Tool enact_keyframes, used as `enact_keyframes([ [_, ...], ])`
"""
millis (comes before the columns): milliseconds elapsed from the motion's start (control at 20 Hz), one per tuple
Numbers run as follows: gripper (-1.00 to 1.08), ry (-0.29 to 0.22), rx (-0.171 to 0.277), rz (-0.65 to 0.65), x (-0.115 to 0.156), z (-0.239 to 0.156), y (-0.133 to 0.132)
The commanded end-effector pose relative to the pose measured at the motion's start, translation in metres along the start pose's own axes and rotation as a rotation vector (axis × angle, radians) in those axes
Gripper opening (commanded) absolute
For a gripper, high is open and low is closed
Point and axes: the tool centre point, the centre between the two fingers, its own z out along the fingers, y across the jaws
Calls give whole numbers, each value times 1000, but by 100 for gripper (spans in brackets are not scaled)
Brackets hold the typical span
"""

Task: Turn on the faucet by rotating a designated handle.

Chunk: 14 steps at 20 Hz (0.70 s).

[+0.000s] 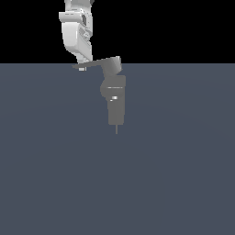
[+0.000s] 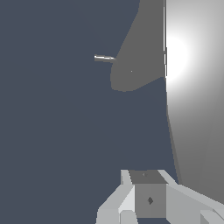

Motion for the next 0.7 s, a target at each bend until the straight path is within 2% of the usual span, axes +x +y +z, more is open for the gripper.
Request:
enact_keyframes([
  [0, -100, 2, -5, 2, 1, 0, 8],
  [650, -100, 2, -4, 2, 0, 0, 43],
])
